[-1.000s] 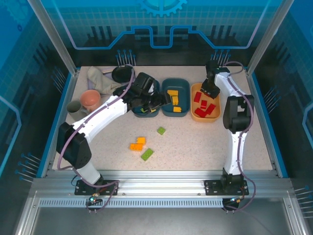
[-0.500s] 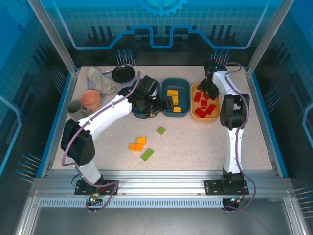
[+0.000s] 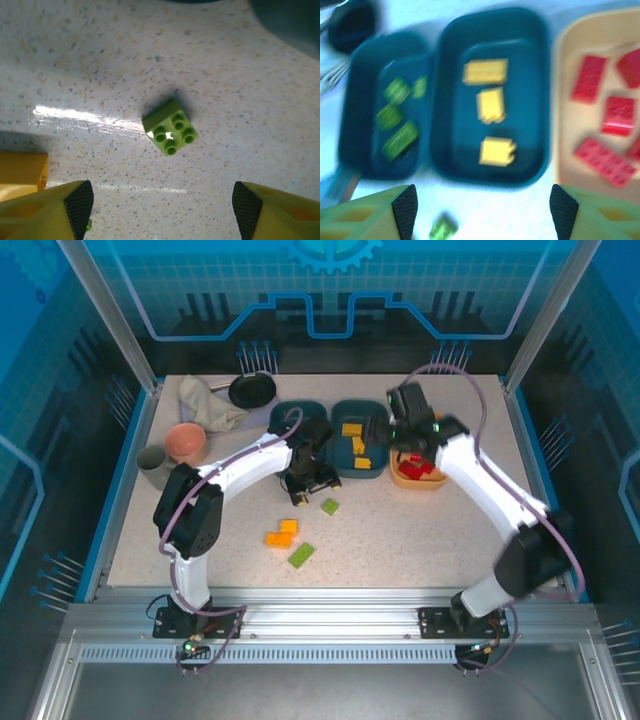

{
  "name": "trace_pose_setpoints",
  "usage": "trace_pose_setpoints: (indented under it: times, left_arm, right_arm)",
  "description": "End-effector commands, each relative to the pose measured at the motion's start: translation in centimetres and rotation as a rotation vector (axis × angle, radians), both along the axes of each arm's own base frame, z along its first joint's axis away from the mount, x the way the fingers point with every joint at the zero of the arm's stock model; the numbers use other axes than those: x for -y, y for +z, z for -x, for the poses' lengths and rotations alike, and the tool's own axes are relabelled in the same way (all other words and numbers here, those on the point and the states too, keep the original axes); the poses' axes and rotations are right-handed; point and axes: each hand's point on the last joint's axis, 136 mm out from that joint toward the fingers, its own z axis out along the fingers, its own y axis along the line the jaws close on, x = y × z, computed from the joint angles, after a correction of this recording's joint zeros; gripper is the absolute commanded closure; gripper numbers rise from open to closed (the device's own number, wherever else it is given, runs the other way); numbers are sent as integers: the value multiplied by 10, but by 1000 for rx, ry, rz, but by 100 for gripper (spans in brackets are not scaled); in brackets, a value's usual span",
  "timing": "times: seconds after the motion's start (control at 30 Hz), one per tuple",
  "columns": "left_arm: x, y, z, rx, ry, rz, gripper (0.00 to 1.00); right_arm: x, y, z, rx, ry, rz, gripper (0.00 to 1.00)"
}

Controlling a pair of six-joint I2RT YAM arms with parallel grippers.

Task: Sort the legos into containers by color

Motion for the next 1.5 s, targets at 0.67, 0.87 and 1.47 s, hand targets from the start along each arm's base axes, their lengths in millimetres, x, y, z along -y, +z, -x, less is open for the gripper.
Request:
trace_pose_setpoints:
  times: [0.67,0.87,1.47]
  left_arm:
    - [28,-62,-7,-156,380,-68,46]
    - [28,-66,1,-154,377,-90,56]
    - [-25,79,-47,214,225,-95,70]
  right_arm:
    - [2,-44,156,-24,341,-131,24]
    - [2,-46,156,-33,343,-120,24]
    - [-23,24,114,112,321,-241,24]
